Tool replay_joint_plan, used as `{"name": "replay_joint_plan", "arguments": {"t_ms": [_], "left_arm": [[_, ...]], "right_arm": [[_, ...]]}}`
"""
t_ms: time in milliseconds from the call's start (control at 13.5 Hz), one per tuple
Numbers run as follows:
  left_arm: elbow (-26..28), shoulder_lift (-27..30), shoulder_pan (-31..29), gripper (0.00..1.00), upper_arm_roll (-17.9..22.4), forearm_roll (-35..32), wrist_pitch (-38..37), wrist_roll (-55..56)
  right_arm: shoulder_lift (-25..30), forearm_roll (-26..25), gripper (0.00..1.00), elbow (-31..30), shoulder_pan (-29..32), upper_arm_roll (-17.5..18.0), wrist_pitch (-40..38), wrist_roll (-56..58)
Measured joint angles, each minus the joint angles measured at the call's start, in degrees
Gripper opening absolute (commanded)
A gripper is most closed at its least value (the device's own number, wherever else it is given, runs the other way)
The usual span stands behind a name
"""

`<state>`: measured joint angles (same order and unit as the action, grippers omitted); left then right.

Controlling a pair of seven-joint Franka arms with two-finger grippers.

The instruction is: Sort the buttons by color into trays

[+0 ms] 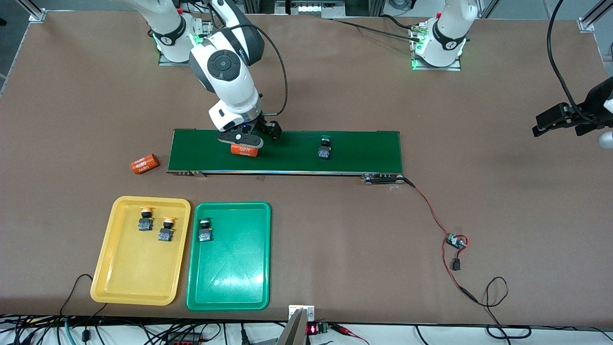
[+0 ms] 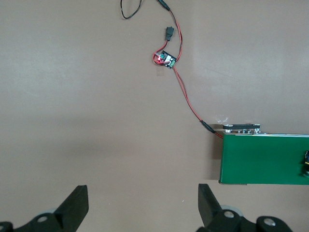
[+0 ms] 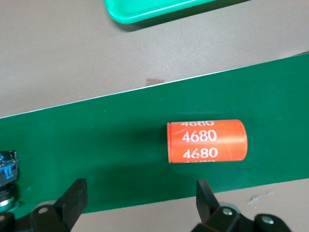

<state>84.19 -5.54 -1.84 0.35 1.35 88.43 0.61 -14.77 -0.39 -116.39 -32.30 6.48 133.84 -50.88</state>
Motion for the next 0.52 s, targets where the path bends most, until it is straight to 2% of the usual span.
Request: {"name": "replay_joint_plan", "arguments": {"t_ms": [519], "left_arm": [[0.0, 0.0, 0.1, 1.0, 0.1, 0.0, 0.2, 0.0]], "right_arm": [[-0.7, 0.0, 1.0, 0.2, -0.2, 0.0, 0.0, -0.3]]}}
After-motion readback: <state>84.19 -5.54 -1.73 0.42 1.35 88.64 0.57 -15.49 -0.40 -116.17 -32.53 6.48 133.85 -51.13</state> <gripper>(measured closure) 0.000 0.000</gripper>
